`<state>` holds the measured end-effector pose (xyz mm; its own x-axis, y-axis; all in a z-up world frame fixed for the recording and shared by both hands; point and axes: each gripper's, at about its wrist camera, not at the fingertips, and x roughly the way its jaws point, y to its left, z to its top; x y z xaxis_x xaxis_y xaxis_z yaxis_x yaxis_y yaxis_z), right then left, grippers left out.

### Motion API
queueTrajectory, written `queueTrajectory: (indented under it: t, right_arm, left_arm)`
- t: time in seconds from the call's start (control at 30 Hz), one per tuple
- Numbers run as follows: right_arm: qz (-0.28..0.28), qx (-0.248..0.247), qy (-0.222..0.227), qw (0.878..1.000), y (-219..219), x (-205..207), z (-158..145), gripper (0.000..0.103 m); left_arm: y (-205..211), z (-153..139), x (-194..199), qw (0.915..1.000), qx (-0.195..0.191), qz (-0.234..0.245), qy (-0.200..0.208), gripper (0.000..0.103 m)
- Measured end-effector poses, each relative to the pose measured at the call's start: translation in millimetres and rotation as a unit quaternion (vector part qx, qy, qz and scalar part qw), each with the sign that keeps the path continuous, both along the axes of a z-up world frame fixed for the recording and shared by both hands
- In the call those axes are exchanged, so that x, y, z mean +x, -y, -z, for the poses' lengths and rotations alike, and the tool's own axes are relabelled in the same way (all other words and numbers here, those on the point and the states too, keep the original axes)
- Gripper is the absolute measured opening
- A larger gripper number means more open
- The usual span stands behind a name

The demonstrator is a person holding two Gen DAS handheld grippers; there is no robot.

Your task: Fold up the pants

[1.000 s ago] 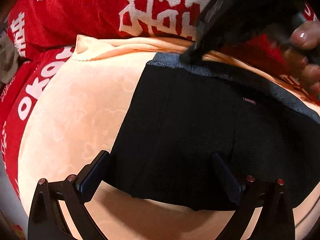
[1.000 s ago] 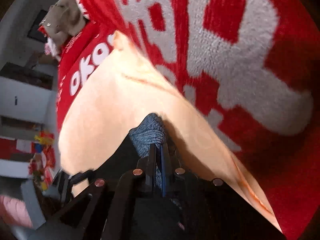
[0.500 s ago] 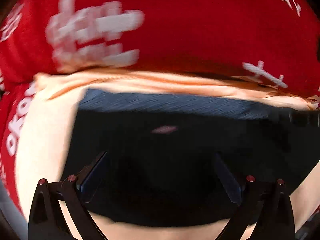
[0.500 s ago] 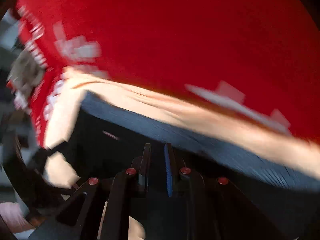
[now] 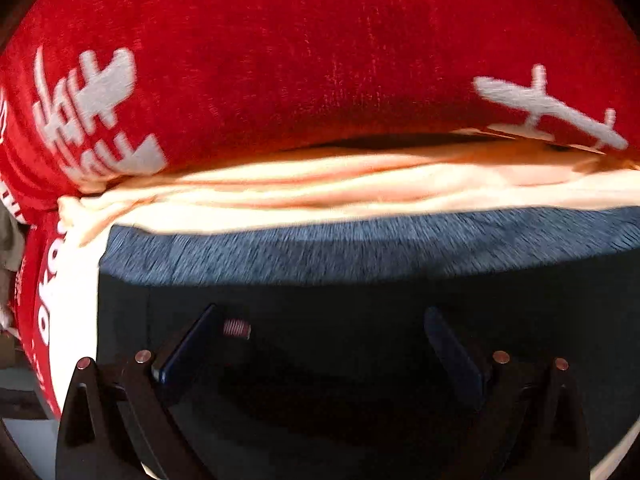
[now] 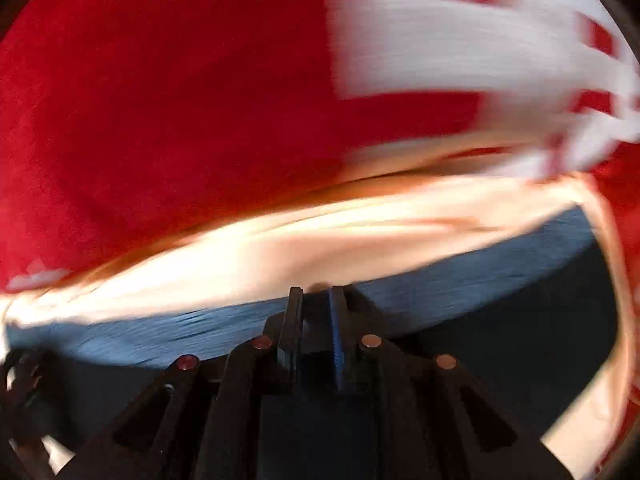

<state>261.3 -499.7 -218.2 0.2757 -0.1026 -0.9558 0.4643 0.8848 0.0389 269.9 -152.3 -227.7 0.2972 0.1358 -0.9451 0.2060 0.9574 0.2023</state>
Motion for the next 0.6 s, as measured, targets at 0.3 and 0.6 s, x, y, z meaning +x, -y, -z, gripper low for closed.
queueTrajectory:
  t: [0.3, 0.6]
  right_arm:
    - [-0.002, 0.204, 0.017, 0.979, -11, -108, -26, 0.014]
    - [0.069, 0.326, 0.017, 0.943, -37, -154, 14, 0.015]
  left_arm:
    - [47, -21, -72, 0.9971, -0.035, 0.043, -0.052, 0.102]
    - [54, -6, -108, 0.9969, -0.037, 0.049, -0.048, 0.102]
